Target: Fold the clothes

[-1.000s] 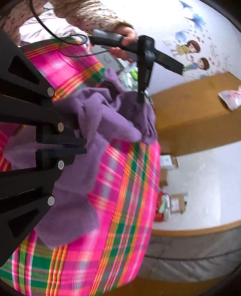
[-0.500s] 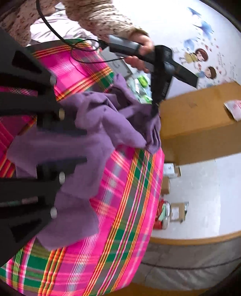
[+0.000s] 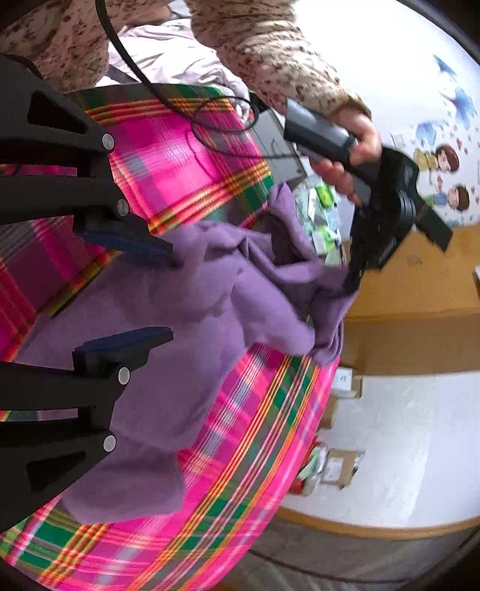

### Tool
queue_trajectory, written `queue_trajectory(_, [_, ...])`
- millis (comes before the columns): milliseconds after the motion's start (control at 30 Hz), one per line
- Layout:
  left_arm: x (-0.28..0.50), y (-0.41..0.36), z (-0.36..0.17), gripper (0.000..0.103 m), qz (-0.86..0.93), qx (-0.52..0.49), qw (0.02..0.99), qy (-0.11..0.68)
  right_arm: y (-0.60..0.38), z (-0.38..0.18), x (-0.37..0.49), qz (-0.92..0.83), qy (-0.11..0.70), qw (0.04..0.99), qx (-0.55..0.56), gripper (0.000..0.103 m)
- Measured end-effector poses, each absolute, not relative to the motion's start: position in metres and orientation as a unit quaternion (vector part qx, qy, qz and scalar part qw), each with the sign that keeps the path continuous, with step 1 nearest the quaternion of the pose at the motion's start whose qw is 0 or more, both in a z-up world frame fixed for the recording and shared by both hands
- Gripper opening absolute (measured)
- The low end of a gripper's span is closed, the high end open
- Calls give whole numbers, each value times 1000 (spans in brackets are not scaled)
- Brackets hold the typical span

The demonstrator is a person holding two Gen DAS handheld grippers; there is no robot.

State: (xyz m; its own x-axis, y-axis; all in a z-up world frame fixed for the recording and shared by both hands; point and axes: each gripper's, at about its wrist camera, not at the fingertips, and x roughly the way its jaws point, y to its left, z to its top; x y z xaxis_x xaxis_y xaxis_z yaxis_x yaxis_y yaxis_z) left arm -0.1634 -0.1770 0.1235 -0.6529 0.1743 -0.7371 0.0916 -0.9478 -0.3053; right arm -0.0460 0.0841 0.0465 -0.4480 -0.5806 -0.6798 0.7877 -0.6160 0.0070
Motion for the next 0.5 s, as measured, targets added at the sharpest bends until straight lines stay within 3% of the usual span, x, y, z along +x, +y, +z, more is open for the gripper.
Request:
queue_trajectory(233, [-163,-178,125,3,894,-417,24,-162,51,38,-48,-841,206,392,310,41])
queue_trajectory(267, [-163,-179,126,3,894,-417,24,-163,51,39,-50,-843,206,389,309,38])
queue_trajectory(300, [-164,-180,127,3,894,-417,24,-163,51,41,-53,-845,205,386,308,20])
queue_trajectory(333, [-164,-180,128,3,894,-416,23,-164,52,42,-55,-848,203,382,307,9])
queue_trajectory(500, [-163,-183,132,3,894,-412,28,-176,69,56,-67,-865,172,365,299,7])
